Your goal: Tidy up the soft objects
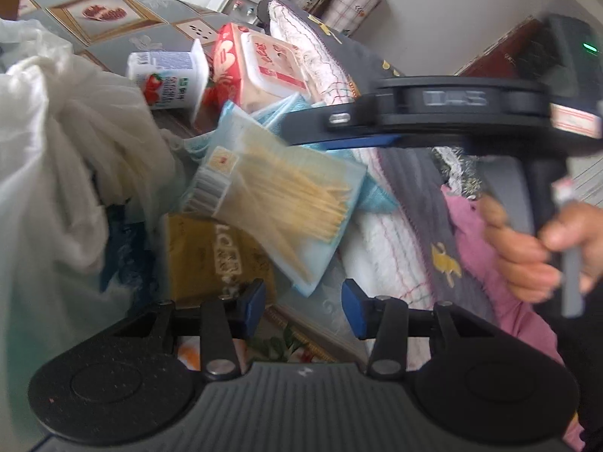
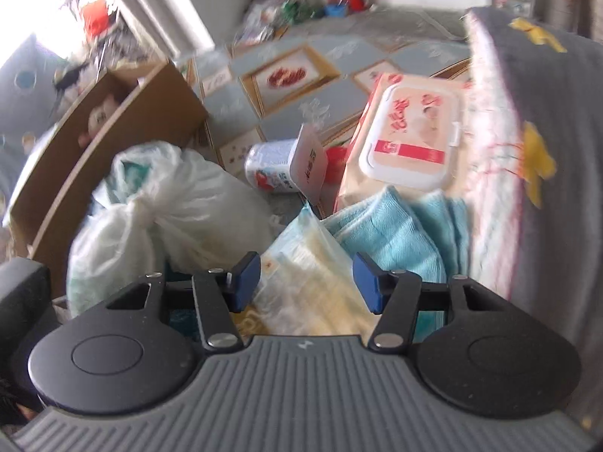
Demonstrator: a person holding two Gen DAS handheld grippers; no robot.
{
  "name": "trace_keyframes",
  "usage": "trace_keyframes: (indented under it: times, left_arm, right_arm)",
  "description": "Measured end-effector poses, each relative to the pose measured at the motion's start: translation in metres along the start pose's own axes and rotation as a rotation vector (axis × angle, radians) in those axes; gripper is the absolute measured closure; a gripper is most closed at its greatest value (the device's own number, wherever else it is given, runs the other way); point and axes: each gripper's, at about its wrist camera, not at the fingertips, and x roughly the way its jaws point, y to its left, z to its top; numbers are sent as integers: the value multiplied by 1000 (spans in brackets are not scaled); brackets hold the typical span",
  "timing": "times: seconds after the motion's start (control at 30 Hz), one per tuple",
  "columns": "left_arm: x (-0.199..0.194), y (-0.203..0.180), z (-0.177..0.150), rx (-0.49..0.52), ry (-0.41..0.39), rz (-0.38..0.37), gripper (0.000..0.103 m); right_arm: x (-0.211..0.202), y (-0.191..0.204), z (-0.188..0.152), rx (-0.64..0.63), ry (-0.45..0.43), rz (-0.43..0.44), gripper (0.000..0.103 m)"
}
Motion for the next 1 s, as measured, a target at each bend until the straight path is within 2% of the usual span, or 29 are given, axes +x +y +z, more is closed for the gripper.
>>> trace_keyframes:
  times: [0.2,0.33,0.4,0.5,0.53,0.57,0.73,0.87,1.0]
  left_arm:
    - [10,-2,10,3,3,5,58]
    - [11,-2,10,11,-3,6,58]
    - [11,-3,10,17,-5,7,58]
    - [10,-3,8,26,-4,10,58]
    - [10,-3,8,27,-4,10,57]
    - [10,-4,8,28,-4,9,57]
    - [9,-4,7,30,1,-9,44]
    - [7,-8,6,15,8,-8,41]
    - [-4,-10,3,-8,2,-53,39]
  right_arm:
    - [33,-6,10,-23,85,17,43]
    - [43,-3,7,-31,151,35,42]
    - [42,3,4,-55,159,12,44]
    - [36,6,-3,-46,160,-18,58]
    - [34,6,-5,-32,159,-16,68]
    - [32,6,-9,-11,155,-15,73]
    - [12,-1,-28,109,102,-23,84]
    - [-12,-12,-42,222,36,11,85]
    - [-45,-13,-58,285,-44,27,85]
